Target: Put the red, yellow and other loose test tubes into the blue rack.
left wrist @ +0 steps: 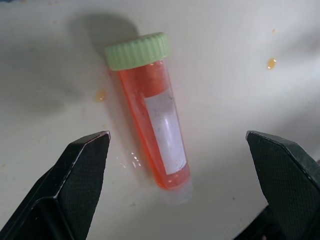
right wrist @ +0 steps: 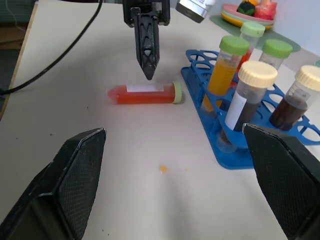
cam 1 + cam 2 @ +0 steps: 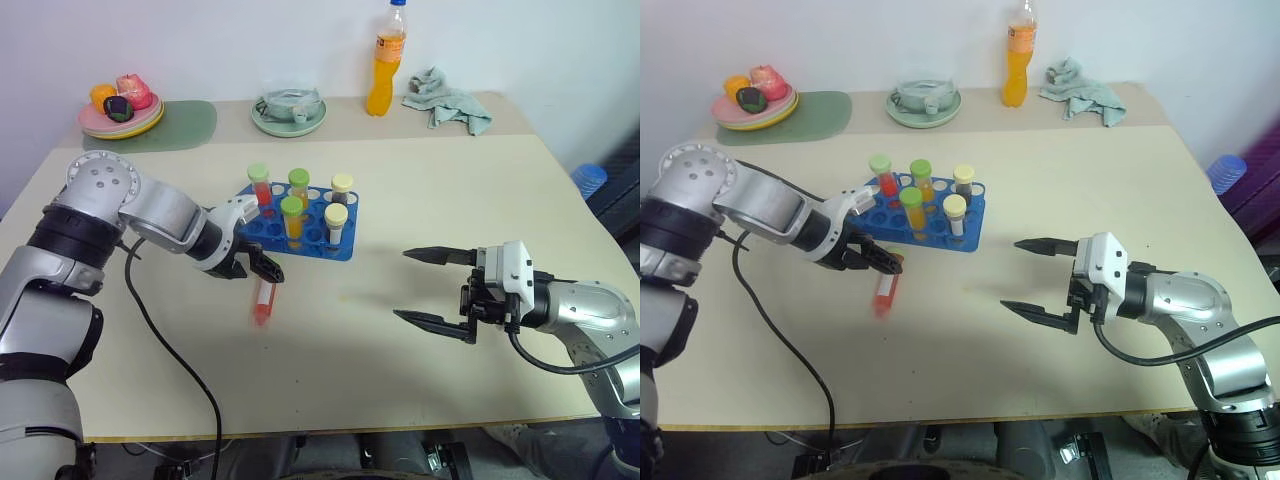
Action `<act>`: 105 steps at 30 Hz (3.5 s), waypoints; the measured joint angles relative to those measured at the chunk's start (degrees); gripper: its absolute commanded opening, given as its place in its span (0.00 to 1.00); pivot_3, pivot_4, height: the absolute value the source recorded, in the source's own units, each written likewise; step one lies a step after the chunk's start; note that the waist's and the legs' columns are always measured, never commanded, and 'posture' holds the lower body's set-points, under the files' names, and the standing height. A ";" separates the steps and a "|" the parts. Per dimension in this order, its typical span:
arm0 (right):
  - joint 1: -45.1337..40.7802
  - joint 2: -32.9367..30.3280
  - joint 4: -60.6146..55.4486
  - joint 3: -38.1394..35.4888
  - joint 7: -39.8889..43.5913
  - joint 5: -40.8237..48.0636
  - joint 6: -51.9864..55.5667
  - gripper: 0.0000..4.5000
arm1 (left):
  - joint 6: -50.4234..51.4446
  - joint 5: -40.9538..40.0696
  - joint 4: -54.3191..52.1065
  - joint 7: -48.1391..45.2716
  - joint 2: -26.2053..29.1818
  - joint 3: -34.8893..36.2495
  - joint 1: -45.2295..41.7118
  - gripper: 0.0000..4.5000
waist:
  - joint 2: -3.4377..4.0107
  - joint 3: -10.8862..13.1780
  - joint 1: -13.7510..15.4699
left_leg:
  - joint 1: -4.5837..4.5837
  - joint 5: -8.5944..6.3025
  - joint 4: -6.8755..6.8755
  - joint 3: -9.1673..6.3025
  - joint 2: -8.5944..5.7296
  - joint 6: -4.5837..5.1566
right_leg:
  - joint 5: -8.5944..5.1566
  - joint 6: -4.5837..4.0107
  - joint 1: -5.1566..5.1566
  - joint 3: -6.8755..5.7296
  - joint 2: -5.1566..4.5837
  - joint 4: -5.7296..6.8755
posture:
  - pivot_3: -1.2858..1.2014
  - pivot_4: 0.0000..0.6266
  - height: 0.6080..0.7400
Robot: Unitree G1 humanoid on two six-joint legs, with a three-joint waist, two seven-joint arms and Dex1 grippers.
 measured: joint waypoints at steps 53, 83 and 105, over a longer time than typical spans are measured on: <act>1.84 -0.45 -2.14 -1.90 1.35 2.12 2.40 1.00 | -23.14 0.27 -26.82 64.55 -29.99 35.20 28.97 0.17 | 0.01 -0.04 1.61 | 0.01 -0.06 0.20 -0.01 -0.02 -0.16 | 0.06 0.11 0.10 -0.02 -0.01 0.03 | 0.52 0.24 1.00; -5.97 1.90 4.99 0.01 0.90 1.47 3.11 1.00 | -34.38 21.80 -57.68 7.89 -5.81 39.97 37.89 0.17 | 0.02 -0.03 1.18 | 0.02 -0.07 -0.01 0.26 0.07 -0.14 | -0.19 -0.36 0.06 0.05 -0.03 -0.09 | 0.52 0.24 1.00; -8.59 2.55 3.42 0.16 -5.72 2.89 8.77 1.00 | -99.22 96.56 -35.08 -35.66 -28.54 33.84 49.77 0.17 | 0.04 -0.02 0.25 | -0.04 -0.11 -0.02 0.27 0.11 0.19 | -0.14 -0.27 0.14 -0.11 -0.06 -0.38 | 0.52 0.24 1.00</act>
